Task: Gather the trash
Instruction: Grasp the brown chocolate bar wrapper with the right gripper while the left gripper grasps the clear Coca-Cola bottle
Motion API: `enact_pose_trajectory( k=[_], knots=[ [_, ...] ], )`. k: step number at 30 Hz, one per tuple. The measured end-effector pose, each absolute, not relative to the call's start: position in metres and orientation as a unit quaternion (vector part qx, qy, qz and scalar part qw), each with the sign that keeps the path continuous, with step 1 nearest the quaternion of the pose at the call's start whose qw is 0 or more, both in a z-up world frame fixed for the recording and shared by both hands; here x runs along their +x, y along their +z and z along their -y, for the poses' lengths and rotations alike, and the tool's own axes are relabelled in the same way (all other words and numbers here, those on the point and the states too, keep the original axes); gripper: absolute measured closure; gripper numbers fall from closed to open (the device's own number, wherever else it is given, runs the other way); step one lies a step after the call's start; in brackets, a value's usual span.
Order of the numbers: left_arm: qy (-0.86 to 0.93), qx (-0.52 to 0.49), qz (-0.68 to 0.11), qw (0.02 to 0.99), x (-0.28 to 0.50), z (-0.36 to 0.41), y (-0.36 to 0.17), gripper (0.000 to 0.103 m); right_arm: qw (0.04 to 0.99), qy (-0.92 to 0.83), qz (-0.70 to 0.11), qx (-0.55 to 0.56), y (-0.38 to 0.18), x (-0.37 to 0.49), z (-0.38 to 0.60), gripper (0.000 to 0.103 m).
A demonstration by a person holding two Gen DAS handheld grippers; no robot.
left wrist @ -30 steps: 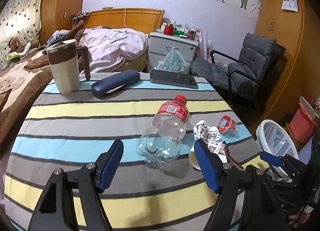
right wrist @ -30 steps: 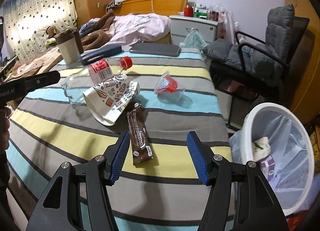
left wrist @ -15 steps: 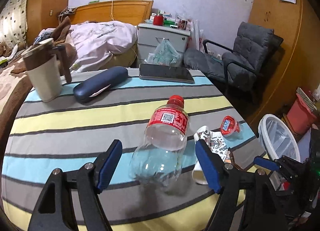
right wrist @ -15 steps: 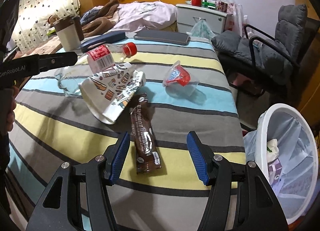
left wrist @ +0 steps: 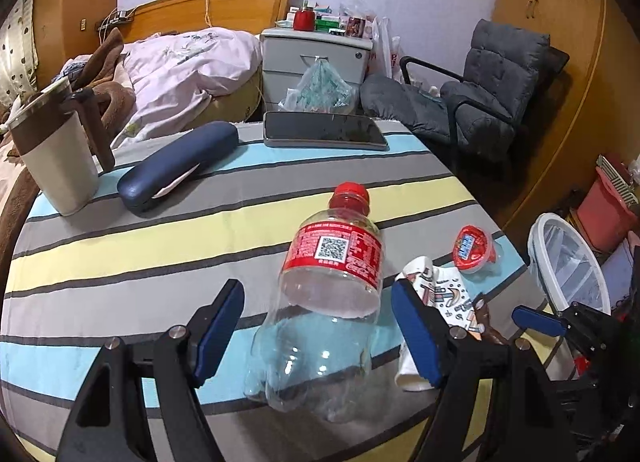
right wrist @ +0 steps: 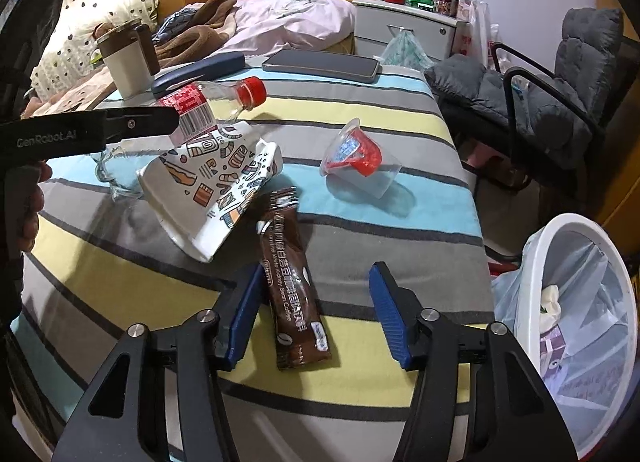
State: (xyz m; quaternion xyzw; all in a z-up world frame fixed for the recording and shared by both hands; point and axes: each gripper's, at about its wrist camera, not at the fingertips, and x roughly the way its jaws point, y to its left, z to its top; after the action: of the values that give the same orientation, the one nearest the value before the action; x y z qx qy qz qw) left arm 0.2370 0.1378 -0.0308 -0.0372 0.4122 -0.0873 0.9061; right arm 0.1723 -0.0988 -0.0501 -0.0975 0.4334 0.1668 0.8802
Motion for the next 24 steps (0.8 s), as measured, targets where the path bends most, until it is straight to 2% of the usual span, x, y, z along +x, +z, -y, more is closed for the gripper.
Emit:
enact_pose_trajectory(
  k=[4, 6, 10, 14, 16, 24],
  knots=[
    [-0.090, -0.034, -0.414, 0.905, 0.240, -0.136, -0.033, 0.026, 0.882, 0.167, -0.430, -0.101, -0.051, 0.174, 0.098, 0.054],
    [-0.092, -0.032, -0.421, 0.902, 0.242, -0.135, -0.037, 0.030, 0.882, 0.169, -0.429, -0.099, -0.050, 0.175, 0.099, 0.056],
    [-0.095, -0.022, -0.424, 0.900, 0.241, -0.129, -0.039, 0.035, 0.881, 0.174, -0.429, -0.099, -0.051, 0.175, 0.098, 0.066],
    [-0.093, -0.014, -0.422, 0.902, 0.240, -0.127, -0.038, 0.039, 0.881, 0.176, -0.429, -0.098, -0.051, 0.175, 0.099, 0.070],
    [-0.092, -0.014, -0.422, 0.902, 0.240, -0.127, -0.038, 0.039, 0.880, 0.176, -0.430, -0.097, -0.051, 0.175, 0.099, 0.077],
    [-0.086, -0.011, -0.419, 0.904, 0.239, -0.126, -0.039, 0.039, 0.882, 0.173, -0.427, -0.102, -0.051, 0.175, 0.098, 0.080]
  ],
)
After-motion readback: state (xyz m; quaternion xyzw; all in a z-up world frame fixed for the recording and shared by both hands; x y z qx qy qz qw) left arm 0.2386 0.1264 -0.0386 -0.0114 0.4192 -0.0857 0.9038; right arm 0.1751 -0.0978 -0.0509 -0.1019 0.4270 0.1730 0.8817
